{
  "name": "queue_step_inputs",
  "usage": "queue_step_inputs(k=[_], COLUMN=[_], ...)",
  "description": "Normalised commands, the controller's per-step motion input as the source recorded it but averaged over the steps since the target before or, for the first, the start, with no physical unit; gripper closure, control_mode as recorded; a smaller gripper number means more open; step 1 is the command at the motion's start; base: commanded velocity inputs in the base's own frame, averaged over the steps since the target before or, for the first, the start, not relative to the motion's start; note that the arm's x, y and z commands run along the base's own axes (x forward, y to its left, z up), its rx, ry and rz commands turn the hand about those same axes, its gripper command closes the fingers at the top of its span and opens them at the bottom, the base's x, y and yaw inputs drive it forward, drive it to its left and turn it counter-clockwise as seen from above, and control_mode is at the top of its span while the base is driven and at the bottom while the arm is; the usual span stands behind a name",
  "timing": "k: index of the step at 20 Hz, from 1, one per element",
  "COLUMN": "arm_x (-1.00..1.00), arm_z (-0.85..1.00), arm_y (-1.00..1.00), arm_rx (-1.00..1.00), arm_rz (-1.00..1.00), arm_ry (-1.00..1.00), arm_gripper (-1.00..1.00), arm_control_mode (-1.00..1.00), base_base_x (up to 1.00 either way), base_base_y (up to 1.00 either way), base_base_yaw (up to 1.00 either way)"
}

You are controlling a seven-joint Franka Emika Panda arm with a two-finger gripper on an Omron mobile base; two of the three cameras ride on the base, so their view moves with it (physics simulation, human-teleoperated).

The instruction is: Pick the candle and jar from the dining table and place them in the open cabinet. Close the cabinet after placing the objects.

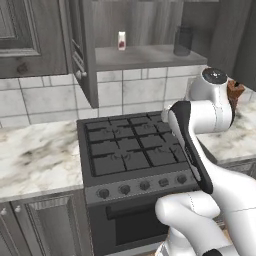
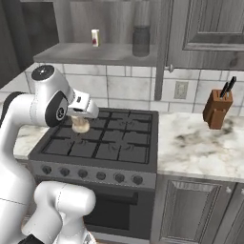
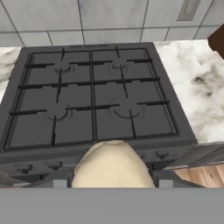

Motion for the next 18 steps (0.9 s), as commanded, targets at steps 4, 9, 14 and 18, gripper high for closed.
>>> queue_step_inputs(k=[4, 9, 14, 18], arm_x=[0.0, 0.0, 0.0, 0.0], arm_z=[0.0, 0.0, 0.0, 0.0], arm_y=[0.0, 0.0, 0.0, 0.0], arm_rx=[0.0, 0.0, 0.0, 0.0], arm_rz=[0.0, 0.0, 0.0, 0.0], arm_ry=[0.0, 0.0, 0.0, 0.0], arm_gripper=[1.0, 1.0, 1.0, 1.0], arm_control_mode=[1.0, 1.0, 1.0, 1.0], base_base_x=[0.4, 0.47, 0.44, 0.35], base_base_y=[-0.02, -0.05, -0.14, -0.18], base_base_yaw=[0.05, 0.05, 0.04, 0.03])
